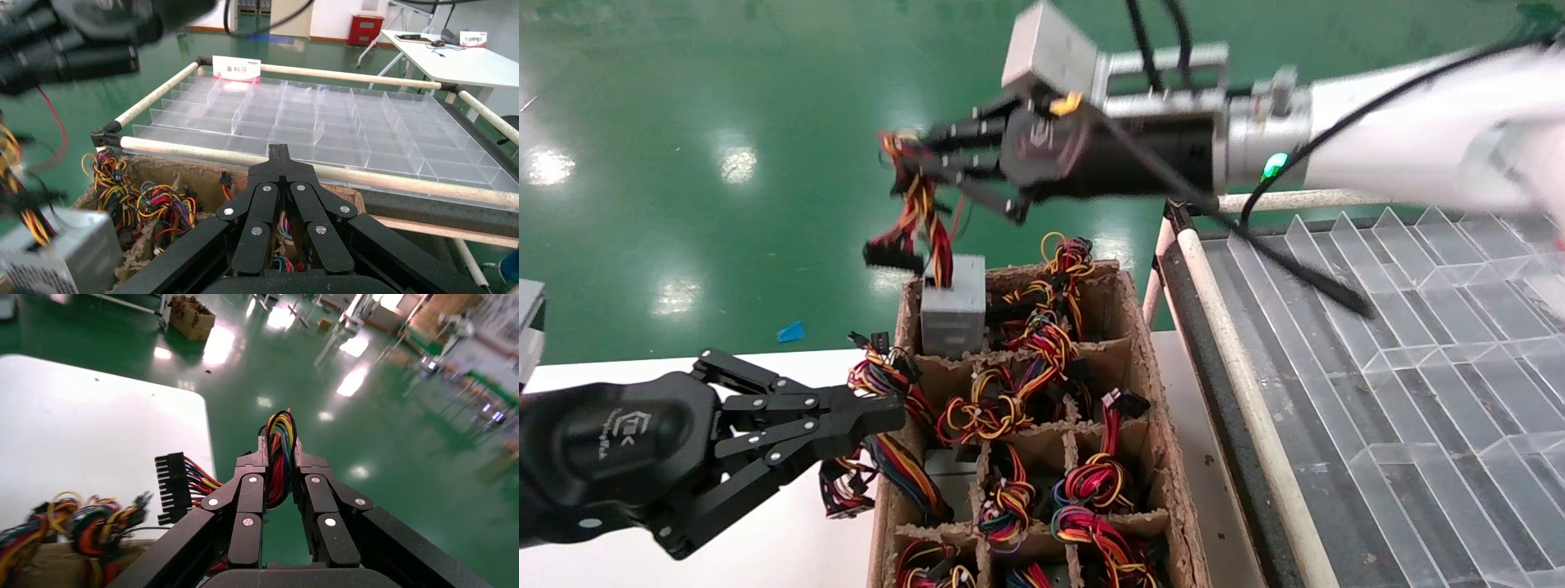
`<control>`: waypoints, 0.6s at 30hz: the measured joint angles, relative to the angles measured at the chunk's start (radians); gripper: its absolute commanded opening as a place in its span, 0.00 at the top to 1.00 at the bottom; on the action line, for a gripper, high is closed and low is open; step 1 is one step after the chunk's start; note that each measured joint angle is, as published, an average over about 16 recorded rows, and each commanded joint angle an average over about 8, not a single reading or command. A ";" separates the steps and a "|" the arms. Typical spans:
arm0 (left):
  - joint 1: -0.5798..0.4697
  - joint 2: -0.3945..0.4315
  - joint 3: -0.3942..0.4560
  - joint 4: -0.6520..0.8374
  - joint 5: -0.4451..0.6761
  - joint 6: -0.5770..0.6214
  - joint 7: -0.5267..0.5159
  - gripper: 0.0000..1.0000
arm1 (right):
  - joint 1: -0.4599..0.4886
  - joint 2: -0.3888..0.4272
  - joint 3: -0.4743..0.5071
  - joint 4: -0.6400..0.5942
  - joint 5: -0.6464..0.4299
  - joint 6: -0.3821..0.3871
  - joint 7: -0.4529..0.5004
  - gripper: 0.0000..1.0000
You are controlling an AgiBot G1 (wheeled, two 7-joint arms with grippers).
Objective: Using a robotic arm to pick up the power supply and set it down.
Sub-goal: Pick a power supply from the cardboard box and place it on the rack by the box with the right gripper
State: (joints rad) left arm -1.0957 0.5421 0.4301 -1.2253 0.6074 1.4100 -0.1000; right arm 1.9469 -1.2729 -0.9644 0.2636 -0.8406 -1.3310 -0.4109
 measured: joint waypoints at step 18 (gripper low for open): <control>0.000 0.000 0.000 0.000 0.000 0.000 0.000 1.00 | 0.273 0.095 0.001 -0.018 -0.069 0.057 -0.167 1.00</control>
State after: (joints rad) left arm -1.0957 0.5421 0.4301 -1.2253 0.6074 1.4100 -0.1000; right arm 2.2204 -1.1780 -0.9635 0.2457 -0.9096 -1.2737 -0.5783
